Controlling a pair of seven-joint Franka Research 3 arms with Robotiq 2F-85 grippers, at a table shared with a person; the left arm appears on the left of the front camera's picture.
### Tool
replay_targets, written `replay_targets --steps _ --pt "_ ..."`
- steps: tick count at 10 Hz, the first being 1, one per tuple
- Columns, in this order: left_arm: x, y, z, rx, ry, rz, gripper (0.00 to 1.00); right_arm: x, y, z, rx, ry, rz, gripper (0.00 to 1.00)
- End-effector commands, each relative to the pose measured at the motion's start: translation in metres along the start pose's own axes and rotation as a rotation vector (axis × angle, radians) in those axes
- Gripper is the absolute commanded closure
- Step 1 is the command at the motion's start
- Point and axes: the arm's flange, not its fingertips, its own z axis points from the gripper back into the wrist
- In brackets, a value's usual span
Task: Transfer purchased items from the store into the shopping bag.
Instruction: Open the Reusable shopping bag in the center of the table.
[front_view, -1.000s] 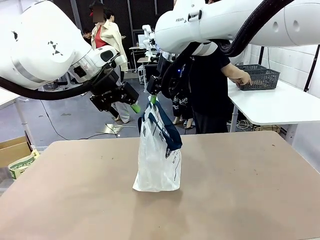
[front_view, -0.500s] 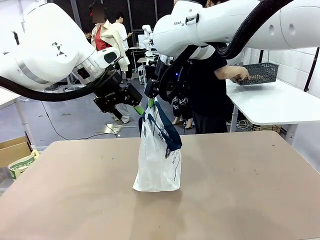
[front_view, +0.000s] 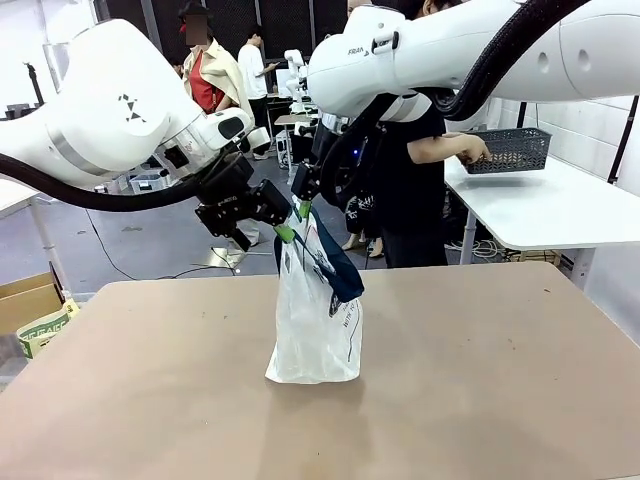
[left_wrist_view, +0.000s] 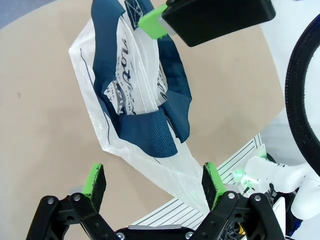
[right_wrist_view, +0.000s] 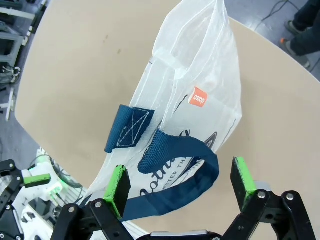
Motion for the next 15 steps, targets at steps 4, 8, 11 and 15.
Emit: replay_targets --steps 4,8,11,15 --pt "-0.001 0.005 -0.006 -0.004 0.028 0.003 0.00 -0.005 0.003 0.021 -0.007 -0.063 -0.001 0.00" --pt "-0.005 0.008 -0.014 0.005 0.046 0.021 0.00 -0.003 0.015 0.013 0.029 -0.061 0.024 0.00" --pt "-0.005 0.010 -0.017 0.011 0.045 0.028 0.00 -0.009 0.016 -0.005 0.009 0.009 0.038 0.00" --pt "-0.006 0.013 -0.021 0.025 0.054 0.043 0.00 -0.028 0.012 -0.024 -0.030 0.109 0.037 0.00"
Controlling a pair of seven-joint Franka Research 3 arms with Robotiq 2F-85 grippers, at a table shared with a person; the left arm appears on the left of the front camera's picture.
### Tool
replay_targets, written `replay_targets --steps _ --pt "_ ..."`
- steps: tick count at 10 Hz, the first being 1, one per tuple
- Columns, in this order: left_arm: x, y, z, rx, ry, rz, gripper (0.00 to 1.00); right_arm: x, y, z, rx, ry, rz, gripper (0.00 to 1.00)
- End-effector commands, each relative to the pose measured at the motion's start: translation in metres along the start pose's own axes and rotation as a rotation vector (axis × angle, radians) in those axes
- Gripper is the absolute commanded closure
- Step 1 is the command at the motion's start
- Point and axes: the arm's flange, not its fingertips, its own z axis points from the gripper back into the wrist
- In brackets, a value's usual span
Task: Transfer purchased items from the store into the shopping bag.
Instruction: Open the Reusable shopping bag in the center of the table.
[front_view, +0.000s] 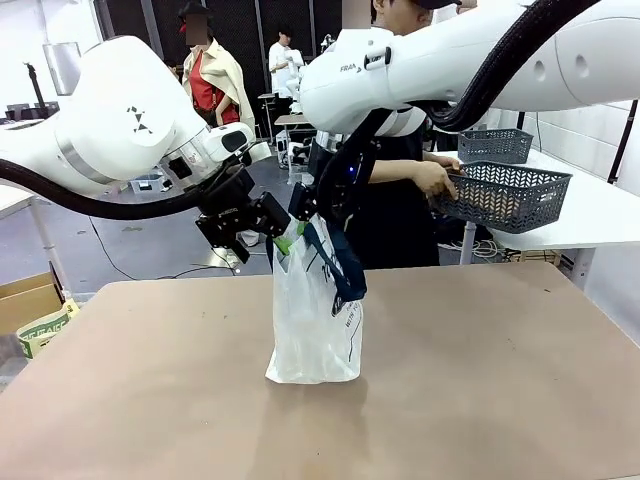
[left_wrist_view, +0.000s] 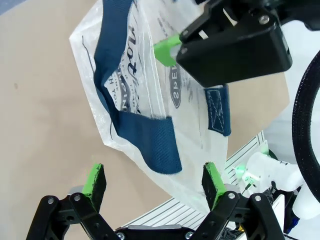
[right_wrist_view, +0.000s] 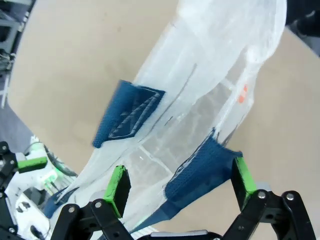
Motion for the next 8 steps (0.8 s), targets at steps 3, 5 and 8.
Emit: replay_targets --steps 3,5,8 --pt "-0.003 0.014 -0.009 0.056 0.020 0.050 0.00 -0.016 -0.002 0.006 -0.060 0.043 0.041 0.00" --pt "-0.005 0.015 -0.010 0.074 0.016 -0.001 0.00 -0.022 -0.004 0.006 -0.074 0.044 0.111 0.00" --pt "-0.003 0.014 -0.009 0.031 0.022 0.032 0.00 -0.009 0.001 0.010 -0.036 0.034 0.057 0.00"
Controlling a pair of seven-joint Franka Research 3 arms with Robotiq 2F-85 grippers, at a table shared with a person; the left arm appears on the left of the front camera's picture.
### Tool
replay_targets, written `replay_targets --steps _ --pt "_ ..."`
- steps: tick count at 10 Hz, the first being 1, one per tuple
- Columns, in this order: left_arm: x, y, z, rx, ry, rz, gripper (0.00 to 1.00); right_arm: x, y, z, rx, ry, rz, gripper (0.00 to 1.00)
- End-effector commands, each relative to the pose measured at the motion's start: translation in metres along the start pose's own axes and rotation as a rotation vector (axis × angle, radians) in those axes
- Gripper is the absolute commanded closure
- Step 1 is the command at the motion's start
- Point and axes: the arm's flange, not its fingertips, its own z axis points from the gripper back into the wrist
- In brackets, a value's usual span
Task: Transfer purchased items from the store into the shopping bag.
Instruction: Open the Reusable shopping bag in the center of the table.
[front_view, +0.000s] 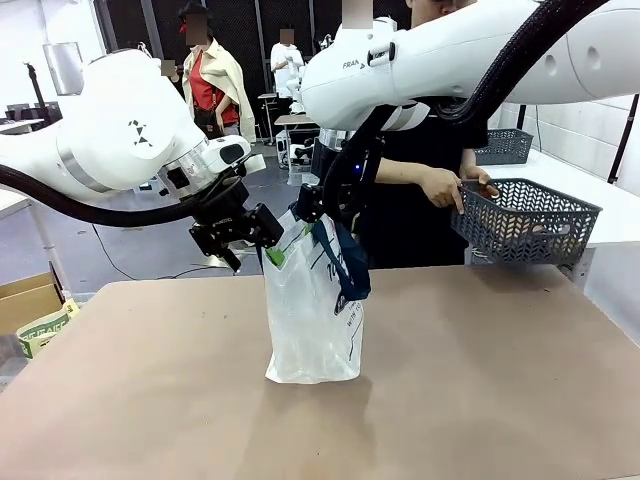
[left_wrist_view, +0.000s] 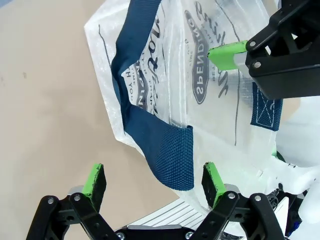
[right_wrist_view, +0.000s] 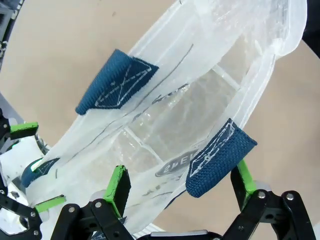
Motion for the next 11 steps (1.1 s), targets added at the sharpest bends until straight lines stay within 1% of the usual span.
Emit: replay_targets --steps 1,2,3,4,5,6,7,8,10,11 --pt "0.000 0.000 0.000 0.002 0.000 -0.001 0.18 -0.002 0.000 -0.001 0.009 -0.019 0.020 0.08" --pt "-0.001 0.000 0.000 -0.010 0.002 0.009 0.37 -0.003 0.004 -0.001 -0.004 -0.005 -0.022 0.17" --pt "-0.001 0.001 -0.002 -0.004 0.006 -0.002 0.56 -0.007 0.005 -0.001 -0.018 -0.008 0.012 0.17" --pt "-0.002 0.000 -0.002 -0.007 0.005 -0.004 0.74 -0.011 0.004 -0.001 0.006 -0.037 0.083 0.34" --pt "-0.002 0.000 -0.001 -0.005 0.002 -0.002 0.93 -0.011 0.002 -0.001 -0.007 -0.041 0.079 0.54" --pt "-0.003 0.001 0.000 0.000 -0.002 0.002 1.00 -0.012 0.002 -0.002 -0.013 -0.022 0.079 0.74" --pt "-0.004 0.002 0.001 0.001 -0.004 0.004 1.00 -0.014 0.001 0.000 -0.012 -0.009 0.070 0.94" --pt "-0.004 0.002 0.001 0.002 -0.007 0.005 1.00 -0.019 -0.001 0.002 -0.020 0.020 0.067 1.00" --pt "-0.006 0.007 0.004 0.022 -0.021 0.015 1.00 -0.035 -0.013 0.008 -0.056 0.070 0.051 1.00" --pt "-0.007 0.011 0.006 0.022 -0.025 0.022 1.00 -0.044 -0.026 0.013 -0.072 0.088 0.028 1.00"
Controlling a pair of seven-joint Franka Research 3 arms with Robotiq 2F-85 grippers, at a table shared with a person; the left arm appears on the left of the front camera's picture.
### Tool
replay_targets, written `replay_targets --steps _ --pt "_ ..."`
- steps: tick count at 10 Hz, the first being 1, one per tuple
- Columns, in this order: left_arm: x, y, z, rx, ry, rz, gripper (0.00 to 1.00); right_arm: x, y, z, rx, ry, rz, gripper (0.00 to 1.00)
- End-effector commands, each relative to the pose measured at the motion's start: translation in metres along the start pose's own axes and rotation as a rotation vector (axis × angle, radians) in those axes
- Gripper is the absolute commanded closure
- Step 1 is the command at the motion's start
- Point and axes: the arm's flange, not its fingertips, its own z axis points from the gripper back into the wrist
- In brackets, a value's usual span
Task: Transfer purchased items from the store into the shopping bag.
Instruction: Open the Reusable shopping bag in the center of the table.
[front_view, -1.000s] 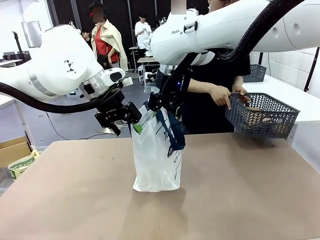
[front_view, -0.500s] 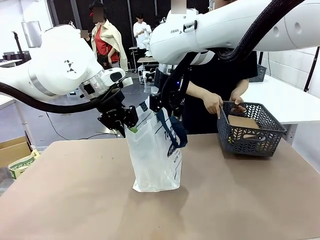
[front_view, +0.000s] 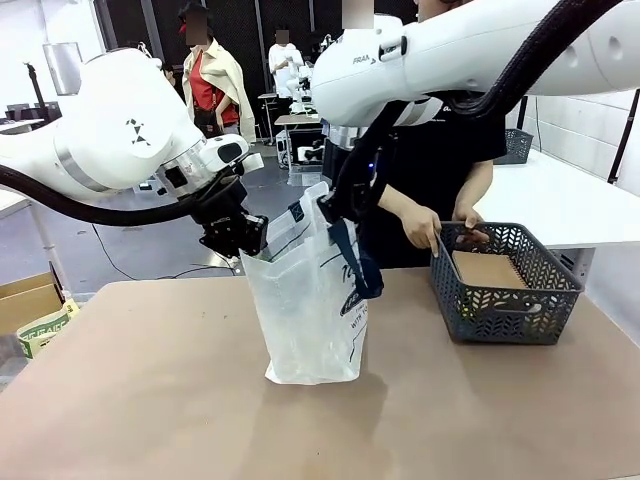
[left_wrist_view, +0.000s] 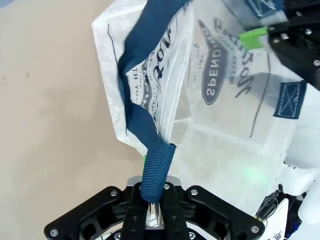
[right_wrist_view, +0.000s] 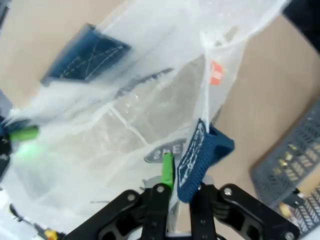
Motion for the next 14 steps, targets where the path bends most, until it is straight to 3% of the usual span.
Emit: replay_targets --steps 1,4,5,7,8,11,14 --pt "-0.008 0.009 0.003 0.023 -0.020 0.021 1.00 -0.028 -0.020 0.004 -0.047 0.039 -0.009 1.00" --pt "-0.012 0.013 0.007 0.092 -0.031 0.110 1.00 -0.036 -0.042 0.007 -0.057 0.043 0.001 1.00" --pt "-0.012 0.008 0.006 0.136 0.008 0.163 1.00 -0.036 -0.051 0.006 -0.027 0.018 0.051 1.00" --pt "-0.012 -0.011 0.008 0.098 0.047 0.171 1.00 -0.030 -0.070 -0.006 -0.041 -0.052 0.074 1.00" --pt "-0.010 0.009 0.003 0.091 0.008 0.135 1.00 -0.028 -0.049 0.010 -0.037 0.019 0.032 1.00" --pt "-0.011 -0.001 0.001 0.090 0.020 0.156 1.00 -0.025 -0.053 0.007 -0.040 0.000 0.051 1.00" --pt "-0.014 -0.004 0.014 0.198 0.050 0.180 1.00 -0.043 -0.070 0.020 -0.028 0.072 0.030 1.00"
